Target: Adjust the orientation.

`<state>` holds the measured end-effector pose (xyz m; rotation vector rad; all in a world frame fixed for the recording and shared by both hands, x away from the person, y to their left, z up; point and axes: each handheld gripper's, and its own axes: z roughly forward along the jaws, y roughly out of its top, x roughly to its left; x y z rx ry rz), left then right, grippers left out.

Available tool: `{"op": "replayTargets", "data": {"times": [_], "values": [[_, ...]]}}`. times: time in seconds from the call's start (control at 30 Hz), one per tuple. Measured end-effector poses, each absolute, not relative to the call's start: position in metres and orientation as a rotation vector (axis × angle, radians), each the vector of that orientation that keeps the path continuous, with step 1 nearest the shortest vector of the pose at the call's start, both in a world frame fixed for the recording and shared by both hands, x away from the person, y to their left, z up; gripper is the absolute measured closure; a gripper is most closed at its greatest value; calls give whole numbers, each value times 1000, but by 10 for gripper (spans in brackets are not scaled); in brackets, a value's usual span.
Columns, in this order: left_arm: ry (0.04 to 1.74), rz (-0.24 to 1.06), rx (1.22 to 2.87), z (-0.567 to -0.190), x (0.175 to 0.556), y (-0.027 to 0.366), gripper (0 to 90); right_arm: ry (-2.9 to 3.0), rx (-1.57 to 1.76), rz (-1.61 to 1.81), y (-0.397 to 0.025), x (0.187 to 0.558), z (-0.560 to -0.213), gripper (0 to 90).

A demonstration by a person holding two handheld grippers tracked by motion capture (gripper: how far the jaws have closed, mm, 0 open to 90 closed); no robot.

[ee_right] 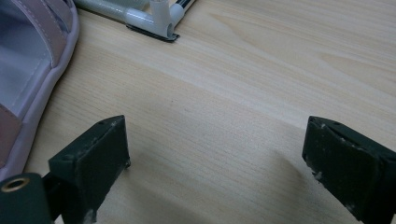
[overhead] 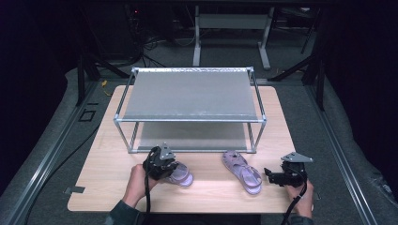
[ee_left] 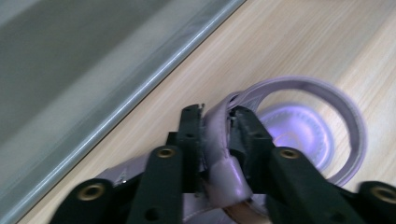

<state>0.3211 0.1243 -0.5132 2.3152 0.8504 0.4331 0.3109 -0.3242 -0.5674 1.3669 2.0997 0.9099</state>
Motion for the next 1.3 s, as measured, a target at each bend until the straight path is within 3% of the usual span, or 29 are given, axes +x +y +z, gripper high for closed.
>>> {"op": "replayTargets", "data": {"times": [0.1,0.13,0.2,0.43,0.77,0.93,1.0,1.3], "values": [[867,420,2267,-508,319,127,511,2097,1368,912,-324,311,-567,65],[869,424,2256,-507,318,127,511,2097,1368,912,-324,311,-567,65],[876,424,2232,-502,312,131,416,2100,1366,913,-324,311,-567,66],[951,424,2207,-499,299,144,389,2099,1369,908,-324,311,-567,65],[964,397,2195,-510,305,146,555,2097,1371,905,-324,311,-568,65],[936,459,2221,-512,304,141,688,2097,1371,906,-324,311,-568,65],[910,508,2224,-511,303,140,785,2097,1370,906,-324,311,-567,66],[740,619,2264,-499,305,128,817,2100,1368,905,-324,311,-568,66]]}}
